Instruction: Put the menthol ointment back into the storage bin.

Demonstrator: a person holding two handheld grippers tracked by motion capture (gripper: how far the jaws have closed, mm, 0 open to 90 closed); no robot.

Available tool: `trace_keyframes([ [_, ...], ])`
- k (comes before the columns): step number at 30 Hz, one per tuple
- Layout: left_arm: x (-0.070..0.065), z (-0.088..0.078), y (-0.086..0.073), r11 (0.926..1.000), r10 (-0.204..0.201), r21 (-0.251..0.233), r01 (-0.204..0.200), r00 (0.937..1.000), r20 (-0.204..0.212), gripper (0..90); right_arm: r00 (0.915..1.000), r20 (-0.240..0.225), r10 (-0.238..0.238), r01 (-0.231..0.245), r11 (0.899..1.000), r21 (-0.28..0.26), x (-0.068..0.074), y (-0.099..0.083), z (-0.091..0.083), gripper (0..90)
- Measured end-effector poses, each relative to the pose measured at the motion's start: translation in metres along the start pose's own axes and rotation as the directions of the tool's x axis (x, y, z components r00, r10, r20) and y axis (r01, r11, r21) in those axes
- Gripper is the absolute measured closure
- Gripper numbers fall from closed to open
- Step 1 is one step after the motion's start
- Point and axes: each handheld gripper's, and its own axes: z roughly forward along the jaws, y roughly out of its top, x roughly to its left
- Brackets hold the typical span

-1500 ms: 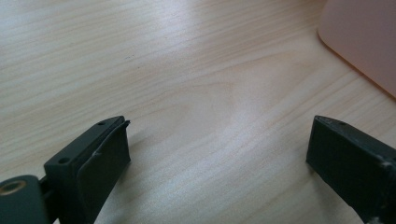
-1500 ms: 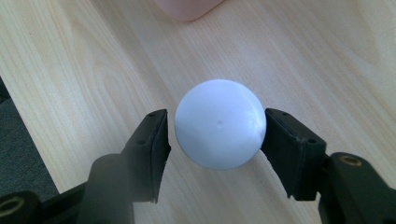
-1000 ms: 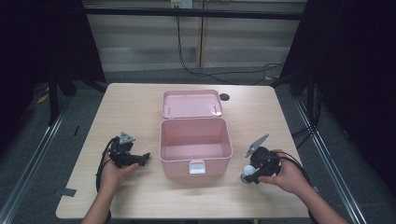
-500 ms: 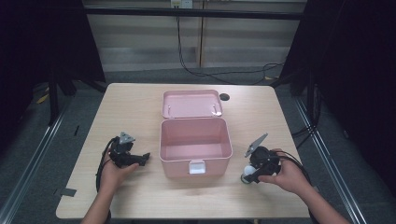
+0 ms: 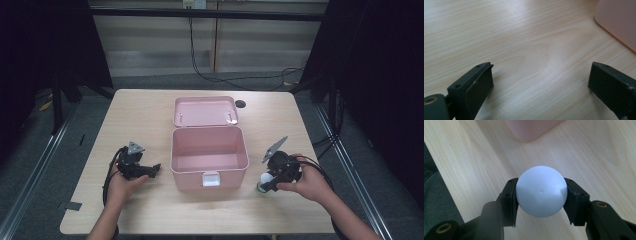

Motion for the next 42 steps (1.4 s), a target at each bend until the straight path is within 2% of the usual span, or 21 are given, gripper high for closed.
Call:
trace_keyframes([
  [4, 0.000, 0.000, 0.000, 1.0000, 0.000, 0.000, 0.000, 1.0000, 0.000, 5.2, 0.9999, 0.009, 0.007, -0.007, 1.000, -0.008, -0.002, 0.004, -0.008, 50.3],
  [7, 0.000, 0.000, 0.000, 1.0000, 0.000, -0.001, 0.000, 1.0000, 0.000, 5.2, 0.9999, 0.013, 0.006, -0.006, 1.000, 0.004, -0.002, 0.009, -0.014, 50.3],
  [13, 0.000, 0.000, 0.000, 1.0000, -0.001, -0.001, 0.001, 1.0000, 0.000, 5.2, 1.0000, 0.009, 0.002, -0.002, 1.000, 0.012, -0.005, 0.019, -0.024, 50.3],
  [18, 0.000, 0.000, 0.000, 1.0000, -0.001, -0.002, 0.001, 1.0000, 0.000, 5.2, 0.9999, -0.001, 0.017, -0.017, 1.000, 0.010, -0.010, 0.024, -0.031, 50.3],
  [24, 0.000, 0.000, 0.000, 1.0000, 0.000, -0.001, 0.000, 1.0000, 0.000, 5.2, 0.9997, 0.015, 0.018, -0.018, 1.000, 0.015, -0.014, 0.031, -0.041, 50.3],
  [33, 0.000, 0.000, 0.000, 1.0000, -0.001, -0.002, 0.001, 1.0000, 0.000, 5.2, 0.9995, 0.018, 0.027, -0.028, 0.999, 0.044, -0.015, 0.046, -0.053, 50.4],
  [34, 0.000, 0.000, 0.000, 1.0000, -0.001, -0.002, 0.001, 1.0000, 0.000, 5.2, 0.9996, 0.026, 0.011, -0.012, 0.999, 0.045, -0.016, 0.047, -0.055, 50.4],
  [36, 0.000, 0.000, 0.000, 1.0000, 0.000, -0.001, 0.000, 1.0000, 0.000, 5.2, 0.9997, 0.013, 0.022, -0.022, 0.999, 0.039, -0.015, 0.052, -0.059, 50.3],
  [42, 0.000, 0.000, 0.000, 1.0000, 0.002, -0.001, -0.002, 1.0000, -0.001, 5.2, 0.9997, 0.018, 0.019, -0.020, 0.999, 0.039, -0.016, 0.062, -0.068, 50.4],
])
